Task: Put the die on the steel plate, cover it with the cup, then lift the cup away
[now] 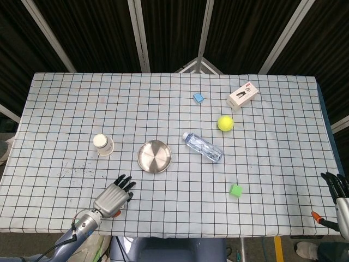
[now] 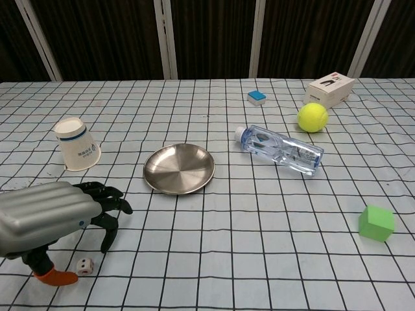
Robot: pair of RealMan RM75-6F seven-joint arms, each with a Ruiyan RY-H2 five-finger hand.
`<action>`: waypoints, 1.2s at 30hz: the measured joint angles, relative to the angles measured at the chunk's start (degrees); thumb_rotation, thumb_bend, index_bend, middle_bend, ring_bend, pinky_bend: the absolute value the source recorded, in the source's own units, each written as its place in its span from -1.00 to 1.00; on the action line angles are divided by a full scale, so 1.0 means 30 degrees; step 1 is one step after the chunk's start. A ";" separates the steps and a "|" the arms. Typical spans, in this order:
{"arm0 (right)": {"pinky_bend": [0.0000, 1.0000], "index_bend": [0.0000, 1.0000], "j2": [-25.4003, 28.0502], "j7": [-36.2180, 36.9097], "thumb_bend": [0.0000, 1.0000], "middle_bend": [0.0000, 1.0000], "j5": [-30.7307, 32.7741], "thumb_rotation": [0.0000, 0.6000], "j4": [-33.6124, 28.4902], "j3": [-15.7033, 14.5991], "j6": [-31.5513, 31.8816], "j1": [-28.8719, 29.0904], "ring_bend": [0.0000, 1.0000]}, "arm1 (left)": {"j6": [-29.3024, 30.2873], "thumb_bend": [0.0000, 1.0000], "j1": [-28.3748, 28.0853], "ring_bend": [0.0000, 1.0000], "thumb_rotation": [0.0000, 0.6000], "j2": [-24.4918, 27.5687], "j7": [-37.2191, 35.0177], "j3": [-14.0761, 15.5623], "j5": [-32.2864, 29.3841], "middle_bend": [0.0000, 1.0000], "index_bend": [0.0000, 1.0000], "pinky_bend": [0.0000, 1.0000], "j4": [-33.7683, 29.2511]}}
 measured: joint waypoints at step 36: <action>-0.94 -0.76 -0.0016 0.0472 -0.74 -0.73 -0.0001 1.00 0.0141 -0.0049 -0.0080 0.0049 -0.81 | 0.0569 -0.15 -0.0461 -1.00 1.00 -0.0108 -0.0088 0.0617 -0.0337 -0.75 -0.01 -0.93 0.0212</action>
